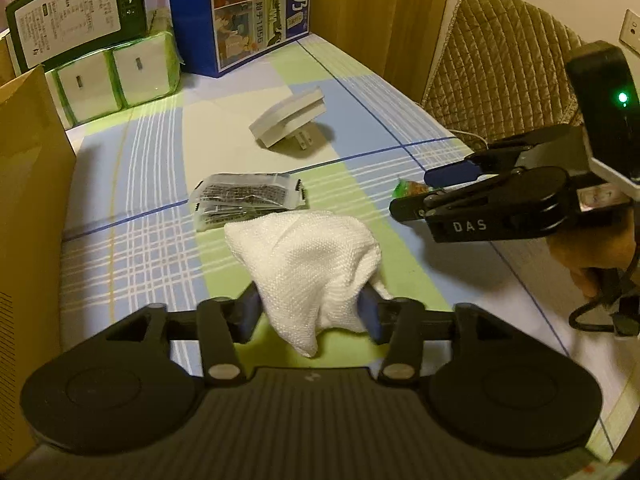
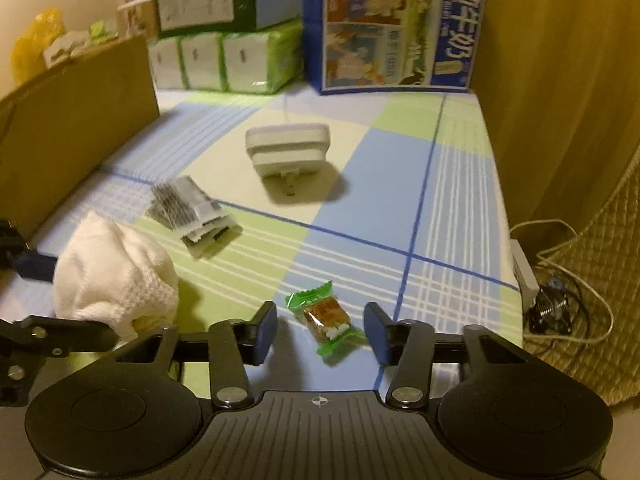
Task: Organize objects
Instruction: 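Grasp the white towel with the left tool while the right tool grasps the green snack packet, then carry the towel and snack packet over the cardboard box with both tools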
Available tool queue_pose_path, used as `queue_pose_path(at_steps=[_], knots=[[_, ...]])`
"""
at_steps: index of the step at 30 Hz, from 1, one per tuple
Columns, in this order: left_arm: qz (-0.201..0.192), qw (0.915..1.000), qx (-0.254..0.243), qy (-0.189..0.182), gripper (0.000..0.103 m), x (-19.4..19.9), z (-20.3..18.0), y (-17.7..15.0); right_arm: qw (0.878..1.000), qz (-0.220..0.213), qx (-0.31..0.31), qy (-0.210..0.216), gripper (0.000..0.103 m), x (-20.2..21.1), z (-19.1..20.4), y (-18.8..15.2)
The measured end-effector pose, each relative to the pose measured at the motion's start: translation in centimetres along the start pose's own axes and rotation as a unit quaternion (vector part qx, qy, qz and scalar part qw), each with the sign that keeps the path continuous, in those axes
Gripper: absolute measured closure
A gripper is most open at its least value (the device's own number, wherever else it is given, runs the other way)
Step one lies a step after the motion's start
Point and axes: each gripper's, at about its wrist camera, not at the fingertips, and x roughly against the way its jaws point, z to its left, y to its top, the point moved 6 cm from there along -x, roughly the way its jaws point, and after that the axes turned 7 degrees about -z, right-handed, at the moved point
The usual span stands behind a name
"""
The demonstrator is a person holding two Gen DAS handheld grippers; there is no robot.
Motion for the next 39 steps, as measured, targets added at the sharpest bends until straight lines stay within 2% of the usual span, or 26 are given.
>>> queue_pose_path(at_steps=[4, 6, 13, 14, 18, 20, 31, 39], knots=[[-0.008, 0.9999, 0.007, 0.007, 0.038, -0.2, 0.3, 0.3, 1.000, 0.001, -0.007, 0.003, 0.079, 0.2, 0.4, -0.2], [-0.012, 0.9998, 0.014, 0.011, 0.029, -0.4, 0.5, 0.4, 1.000, 0.001, -0.017, 0.001, 0.079, 0.4, 0.5, -0.4], [-0.003, 0.9996, 0.024, 0.015, 0.026, -1.9, 0.3, 0.8, 0.998, 0.003, -0.068, -0.002, 0.080, 1.8, 1.0, -1.1], [0.001, 0.9996, 0.025, 0.013, 0.031, -2.1, 0.2, 0.7, 0.997, 0.004, -0.073, -0.002, 0.080, 2.0, 1.1, -1.2], [0.011, 0.9994, 0.030, -0.014, 0.066, -2.1, -0.5, 0.5, 0.996, 0.006, -0.094, -0.009, 0.081, 3.2, 1.1, -1.5], [0.008, 0.9997, 0.019, -0.014, 0.074, -1.5, -1.1, 0.6, 0.994, 0.005, -0.105, -0.014, 0.082, 4.2, 1.1, -1.5], [-0.026, 0.9993, 0.022, -0.019, 0.074, 6.0, -1.5, 1.3, 0.991, -0.023, -0.128, -0.035, 0.083, 11.2, 2.5, 0.5], [-0.053, 0.9982, 0.022, -0.016, 0.074, 13.7, -0.9, 1.7, 0.990, -0.063, -0.122, -0.045, 0.083, 17.7, 6.1, 2.8]])
